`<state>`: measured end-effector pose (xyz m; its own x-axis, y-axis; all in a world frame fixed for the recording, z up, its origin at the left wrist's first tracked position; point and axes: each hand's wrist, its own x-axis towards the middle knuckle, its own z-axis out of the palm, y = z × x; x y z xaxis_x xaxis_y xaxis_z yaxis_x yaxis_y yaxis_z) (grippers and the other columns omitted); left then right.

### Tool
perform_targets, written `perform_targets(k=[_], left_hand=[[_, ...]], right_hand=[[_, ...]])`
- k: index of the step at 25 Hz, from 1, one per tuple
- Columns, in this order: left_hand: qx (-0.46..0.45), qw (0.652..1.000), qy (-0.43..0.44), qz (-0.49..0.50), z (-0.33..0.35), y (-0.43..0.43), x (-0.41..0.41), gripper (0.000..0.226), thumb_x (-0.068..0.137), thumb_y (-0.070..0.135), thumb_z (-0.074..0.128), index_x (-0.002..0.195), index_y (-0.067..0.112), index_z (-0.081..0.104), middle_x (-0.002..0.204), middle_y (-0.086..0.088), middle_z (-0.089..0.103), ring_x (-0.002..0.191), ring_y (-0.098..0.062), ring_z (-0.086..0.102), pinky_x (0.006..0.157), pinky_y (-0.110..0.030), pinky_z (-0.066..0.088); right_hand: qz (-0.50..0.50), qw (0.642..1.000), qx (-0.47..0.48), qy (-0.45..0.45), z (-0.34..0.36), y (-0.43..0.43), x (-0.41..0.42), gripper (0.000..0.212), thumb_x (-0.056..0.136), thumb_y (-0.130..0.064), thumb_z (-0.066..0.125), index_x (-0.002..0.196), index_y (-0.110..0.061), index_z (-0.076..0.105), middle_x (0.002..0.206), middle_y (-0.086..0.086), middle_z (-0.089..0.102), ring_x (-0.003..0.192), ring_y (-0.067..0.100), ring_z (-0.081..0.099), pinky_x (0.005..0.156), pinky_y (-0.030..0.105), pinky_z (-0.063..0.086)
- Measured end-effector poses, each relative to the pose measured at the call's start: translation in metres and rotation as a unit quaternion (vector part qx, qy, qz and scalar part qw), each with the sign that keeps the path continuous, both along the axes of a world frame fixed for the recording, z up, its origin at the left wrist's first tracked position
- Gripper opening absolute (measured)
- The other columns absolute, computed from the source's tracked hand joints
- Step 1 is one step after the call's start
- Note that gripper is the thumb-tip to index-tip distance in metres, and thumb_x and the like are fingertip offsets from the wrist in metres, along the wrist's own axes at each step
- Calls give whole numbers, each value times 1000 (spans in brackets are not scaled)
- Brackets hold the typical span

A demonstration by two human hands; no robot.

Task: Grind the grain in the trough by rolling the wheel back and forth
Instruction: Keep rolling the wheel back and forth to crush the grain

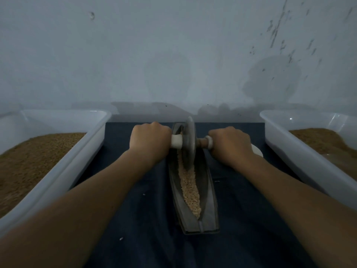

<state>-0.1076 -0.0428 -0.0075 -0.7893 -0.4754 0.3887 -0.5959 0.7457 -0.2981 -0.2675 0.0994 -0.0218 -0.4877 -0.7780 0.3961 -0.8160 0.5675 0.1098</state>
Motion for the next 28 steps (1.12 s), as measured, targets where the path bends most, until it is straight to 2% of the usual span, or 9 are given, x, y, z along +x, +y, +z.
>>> perform_targets(k=[3, 6, 8, 12, 14, 19, 22, 24, 28], left_hand=[[-19, 999, 17, -43, -14, 17, 34, 14, 82, 34, 67, 91, 29, 57, 69, 8, 37, 60, -19, 51, 53, -31, 30], [-57, 992, 43, -105, -19, 33, 72, 56, 52, 36, 85, 69, 32, 31, 56, 11, 15, 44, -10, 13, 47, -20, 6], [-54, 993, 44, -98, -16, 29, 66, 61, 50, 36, 85, 70, 34, 28, 56, 11, 14, 44, -10, 10, 49, -19, 3], [-34, 998, 39, -27, -21, 0, 20, 9, 85, 30, 62, 89, 28, 55, 69, 4, 42, 61, -21, 52, 53, -32, 32], [-8, 1000, 16, -16, -6, -13, -2, 10, 89, 27, 58, 99, 26, 61, 85, -1, 58, 78, -27, 62, 60, -35, 39], [-18, 998, 31, -50, -16, 12, 32, 13, 79, 34, 68, 84, 31, 56, 68, 6, 43, 57, -18, 45, 52, -31, 32], [-53, 989, 71, -115, -22, 31, 72, 57, 53, 35, 83, 68, 34, 28, 55, 13, 16, 45, -7, 9, 48, -18, 7], [-43, 990, 74, -114, -20, 27, 68, 62, 52, 34, 84, 68, 35, 24, 55, 14, 14, 45, -6, 5, 49, -17, 5], [-3, 998, 55, -18, -23, 2, 19, 11, 84, 30, 63, 83, 29, 52, 67, 7, 36, 57, -18, 38, 53, -33, 33]], right_hand=[[24, 999, 8, 32, -9, 36, 14, 29, 81, -34, 61, 66, -31, 36, 69, -9, 50, 56, 10, 40, 48, 26, 23], [76, 988, -25, 131, -11, 72, 34, 43, 60, -37, 68, 60, -33, 25, 51, -12, 31, 46, -1, 16, 46, 18, 6], [68, 988, -15, 137, -8, 71, 32, 48, 54, -38, 72, 60, -33, 25, 48, -13, 28, 47, -2, 9, 48, 16, 3], [25, 998, -18, 62, -10, 18, 6, 33, 82, -36, 67, 70, -29, 37, 68, -9, 50, 58, 17, 49, 50, 26, 25], [7, 999, -26, 26, -4, -4, -4, 21, 90, -34, 61, 78, -30, 44, 81, -1, 59, 76, 26, 60, 59, 31, 35], [38, 998, 7, 42, -9, 35, 10, 31, 80, -36, 63, 65, -30, 36, 65, -10, 45, 56, 14, 47, 48, 25, 23], [106, 981, -45, 158, -6, 70, 31, 39, 58, -38, 67, 59, -31, 28, 52, -13, 21, 45, 4, 15, 47, 17, 6], [98, 981, -36, 163, -4, 67, 31, 45, 54, -40, 68, 60, -32, 24, 53, -14, 14, 49, -1, 5, 49, 16, 2], [25, 998, -7, 63, -5, 12, 5, 29, 81, -32, 68, 70, -32, 40, 70, -6, 55, 57, 17, 46, 51, 26, 30]])
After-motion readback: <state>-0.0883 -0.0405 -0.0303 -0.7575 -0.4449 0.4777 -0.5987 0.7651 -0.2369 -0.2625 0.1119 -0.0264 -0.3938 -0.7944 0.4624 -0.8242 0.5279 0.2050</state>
